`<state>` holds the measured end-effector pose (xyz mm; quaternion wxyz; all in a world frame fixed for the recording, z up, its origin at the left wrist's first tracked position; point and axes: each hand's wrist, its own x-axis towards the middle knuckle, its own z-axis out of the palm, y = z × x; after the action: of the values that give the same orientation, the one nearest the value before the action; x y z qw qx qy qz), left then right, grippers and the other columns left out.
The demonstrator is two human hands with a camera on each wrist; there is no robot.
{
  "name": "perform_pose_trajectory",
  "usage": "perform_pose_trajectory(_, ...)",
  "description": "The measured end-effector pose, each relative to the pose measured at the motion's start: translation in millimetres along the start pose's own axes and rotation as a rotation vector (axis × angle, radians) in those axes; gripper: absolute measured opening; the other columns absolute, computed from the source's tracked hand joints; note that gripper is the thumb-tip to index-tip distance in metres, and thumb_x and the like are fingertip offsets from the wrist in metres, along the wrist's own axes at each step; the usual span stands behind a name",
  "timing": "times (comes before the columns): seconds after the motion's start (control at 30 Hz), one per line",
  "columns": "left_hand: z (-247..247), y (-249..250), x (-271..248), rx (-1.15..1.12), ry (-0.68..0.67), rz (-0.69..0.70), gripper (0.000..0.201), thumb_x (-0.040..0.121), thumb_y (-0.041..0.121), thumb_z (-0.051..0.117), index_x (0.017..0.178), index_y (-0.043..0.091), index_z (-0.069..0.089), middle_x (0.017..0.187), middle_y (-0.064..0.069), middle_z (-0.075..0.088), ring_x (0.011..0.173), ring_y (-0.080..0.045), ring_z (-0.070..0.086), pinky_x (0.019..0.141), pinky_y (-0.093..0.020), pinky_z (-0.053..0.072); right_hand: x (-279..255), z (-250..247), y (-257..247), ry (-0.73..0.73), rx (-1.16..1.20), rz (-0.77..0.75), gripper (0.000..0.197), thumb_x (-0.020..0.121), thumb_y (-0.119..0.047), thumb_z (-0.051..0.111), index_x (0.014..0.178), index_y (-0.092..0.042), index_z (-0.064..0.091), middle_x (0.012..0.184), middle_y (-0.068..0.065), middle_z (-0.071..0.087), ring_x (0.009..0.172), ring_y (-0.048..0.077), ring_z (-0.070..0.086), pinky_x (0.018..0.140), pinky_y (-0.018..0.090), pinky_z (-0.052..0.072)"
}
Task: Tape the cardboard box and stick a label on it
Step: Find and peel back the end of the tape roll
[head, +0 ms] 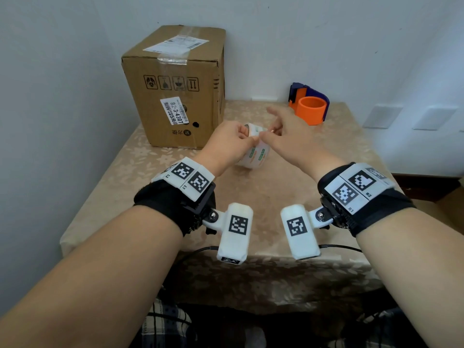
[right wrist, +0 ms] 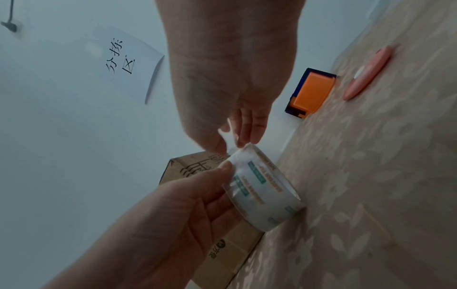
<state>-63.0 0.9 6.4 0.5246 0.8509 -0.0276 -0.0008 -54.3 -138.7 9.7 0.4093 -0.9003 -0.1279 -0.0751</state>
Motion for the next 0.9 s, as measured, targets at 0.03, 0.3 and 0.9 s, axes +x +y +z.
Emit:
perform_pose_trajectory(0.03,-0.5,-0.3,0.1,-0.002,-0.009,0.004,0.032,0.088,0.017,0.062,0.100,-0.013,0.060,0.099,-0.031,0.069,0.094,-0.033,0.069,0.086,-0.056,0.053,0.3,0.4,-0.2,-0.036,-0.016,-0.013,0.047,0.090,-0.018,0.057,0.135,-0.013,0.047,0.086,0.000,0.052,0.072,0.005,0.047,0.064,0.011,0.038)
perform_pose_trajectory(0.3,-7.2,-2.3,-0.3,-0.021,-0.076,-0.001,0.021,0.085,0.006,0.059,0.102,-0.006,0.061,0.089,-0.021,0.063,0.089,-0.030,0.064,0.091,-0.051,0.050,6.2,10.2,6.3,0.109,0.069,-0.046,0.017,0.086,-0.012,0.064,0.099,-0.008,0.073,0.069,-0.004,0.052,0.061,0.002,0.042,0.060,0.012,0.034)
perform_pose_trajectory(0.9,-3.6,-7.9,-2.6,-0.017,-0.189,0.006,0.038,0.085,0.005,0.064,0.120,0.005,0.050,0.093,-0.012,0.071,0.088,-0.021,0.068,0.077,-0.028,0.052,8.2,6.7,8.8,0.007,0.021,-0.037,0.010,0.090,-0.010,0.055,0.095,-0.006,0.063,0.077,0.007,0.051,0.069,0.014,0.044,0.064,0.024,0.038)
